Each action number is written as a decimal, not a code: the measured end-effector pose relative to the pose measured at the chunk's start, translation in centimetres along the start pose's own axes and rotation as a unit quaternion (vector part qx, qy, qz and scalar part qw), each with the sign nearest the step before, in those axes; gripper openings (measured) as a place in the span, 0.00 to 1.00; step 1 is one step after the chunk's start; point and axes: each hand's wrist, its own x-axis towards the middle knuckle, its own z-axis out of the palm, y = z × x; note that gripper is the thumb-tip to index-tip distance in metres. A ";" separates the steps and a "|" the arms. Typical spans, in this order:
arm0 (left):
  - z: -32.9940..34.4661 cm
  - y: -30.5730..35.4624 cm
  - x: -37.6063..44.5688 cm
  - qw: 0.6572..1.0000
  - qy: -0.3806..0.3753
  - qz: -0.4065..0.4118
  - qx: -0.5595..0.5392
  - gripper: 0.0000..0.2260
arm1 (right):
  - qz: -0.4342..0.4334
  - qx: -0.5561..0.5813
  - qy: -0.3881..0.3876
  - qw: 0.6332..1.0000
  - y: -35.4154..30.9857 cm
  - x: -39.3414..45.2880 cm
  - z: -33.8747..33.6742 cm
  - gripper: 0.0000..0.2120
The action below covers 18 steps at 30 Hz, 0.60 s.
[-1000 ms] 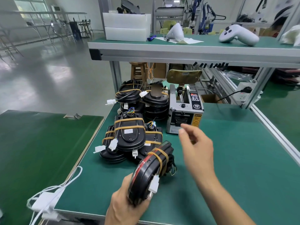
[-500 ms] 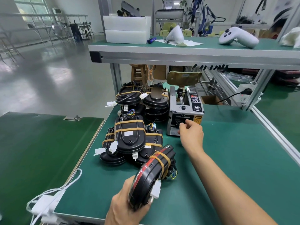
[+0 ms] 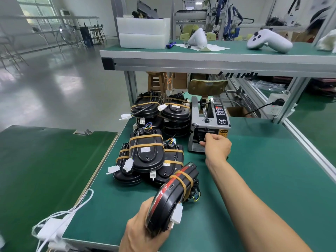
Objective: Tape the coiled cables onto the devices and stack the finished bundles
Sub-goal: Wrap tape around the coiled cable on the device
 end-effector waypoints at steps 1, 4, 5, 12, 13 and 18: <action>0.0 0.0 0.0 1.000 0.001 0.000 0.000 0.32 | 0.009 0.010 0.008 1.000 0.0 0.1 0.2 0.06; -0.3 -0.1 0.1 1.000 -0.002 0.001 -0.014 0.32 | 0.035 0.041 0.023 0.998 -0.1 0.3 0.9 0.05; -0.3 -0.2 0.1 1.000 -0.006 0.005 -0.020 0.32 | 0.044 0.054 0.024 0.997 -0.2 0.3 1.0 0.05; 0.1 -0.5 0.1 0.999 0.010 -0.011 -0.031 0.30 | 0.048 0.060 -0.109 0.991 0.7 -3.3 -3.1 0.07; 0.1 -0.8 0.1 0.999 -0.002 -0.019 -0.031 0.28 | 0.035 0.046 -0.152 0.987 0.5 -4.6 -4.4 0.07; 0.8 -4.3 -0.5 0.995 -0.083 -0.051 -0.035 0.31 | -0.063 0.013 -0.298 0.952 -2.0 -12.9 -10.0 0.10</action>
